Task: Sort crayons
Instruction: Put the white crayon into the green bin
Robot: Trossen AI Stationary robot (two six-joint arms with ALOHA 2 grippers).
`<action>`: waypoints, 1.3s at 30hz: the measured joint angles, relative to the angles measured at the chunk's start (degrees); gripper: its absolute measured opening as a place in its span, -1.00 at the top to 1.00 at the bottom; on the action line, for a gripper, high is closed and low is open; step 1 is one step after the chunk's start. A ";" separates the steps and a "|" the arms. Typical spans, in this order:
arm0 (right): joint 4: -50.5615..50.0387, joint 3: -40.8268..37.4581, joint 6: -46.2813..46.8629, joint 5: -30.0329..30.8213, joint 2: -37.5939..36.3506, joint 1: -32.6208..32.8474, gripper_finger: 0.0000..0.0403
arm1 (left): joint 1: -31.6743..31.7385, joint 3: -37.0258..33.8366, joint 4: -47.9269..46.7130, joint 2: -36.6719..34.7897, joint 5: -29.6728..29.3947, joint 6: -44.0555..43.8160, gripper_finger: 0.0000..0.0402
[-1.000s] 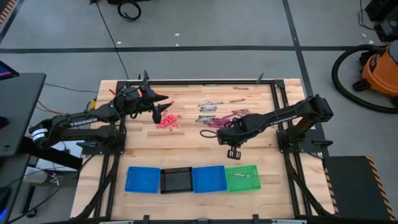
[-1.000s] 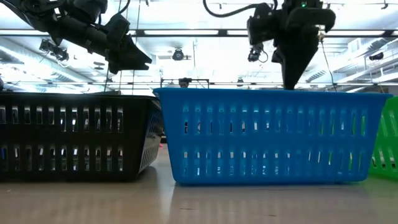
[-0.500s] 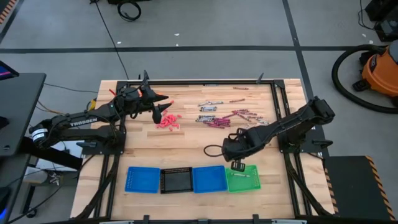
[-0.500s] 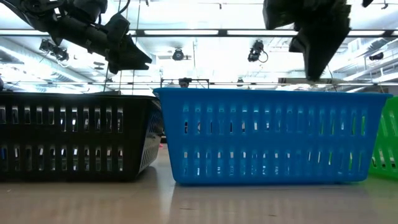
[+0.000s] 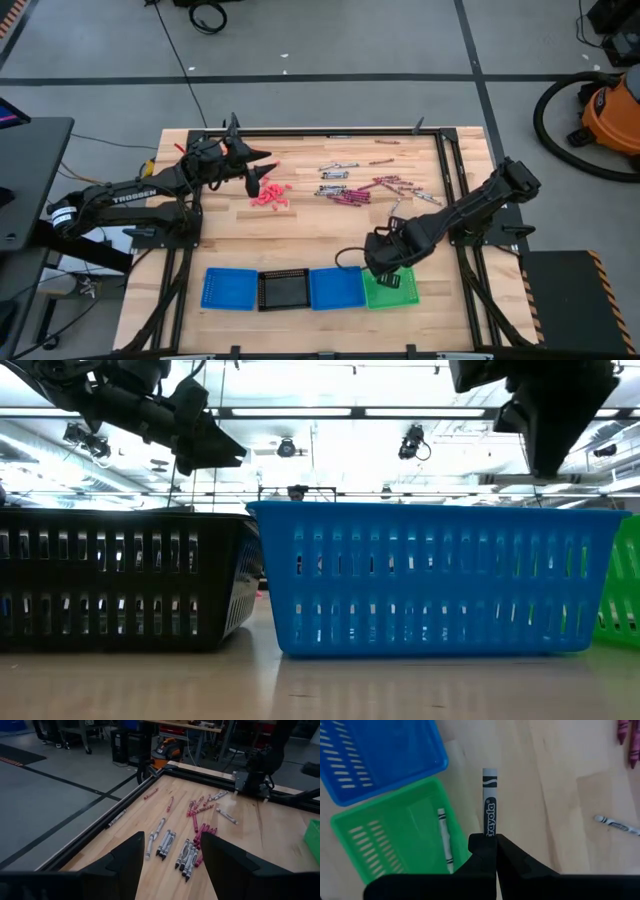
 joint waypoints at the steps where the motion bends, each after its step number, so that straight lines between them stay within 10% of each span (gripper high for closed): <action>1: 0.00 0.00 0.37 -0.02 0.00 0.40 0.96 | 0.00 0.00 0.09 0.00 -0.01 0.00 -0.02; 39: 8.23 -2.49 -0.78 -8.20 14.10 7.19 0.73 | 0.04 0.00 0.45 0.00 -0.05 0.00 -0.02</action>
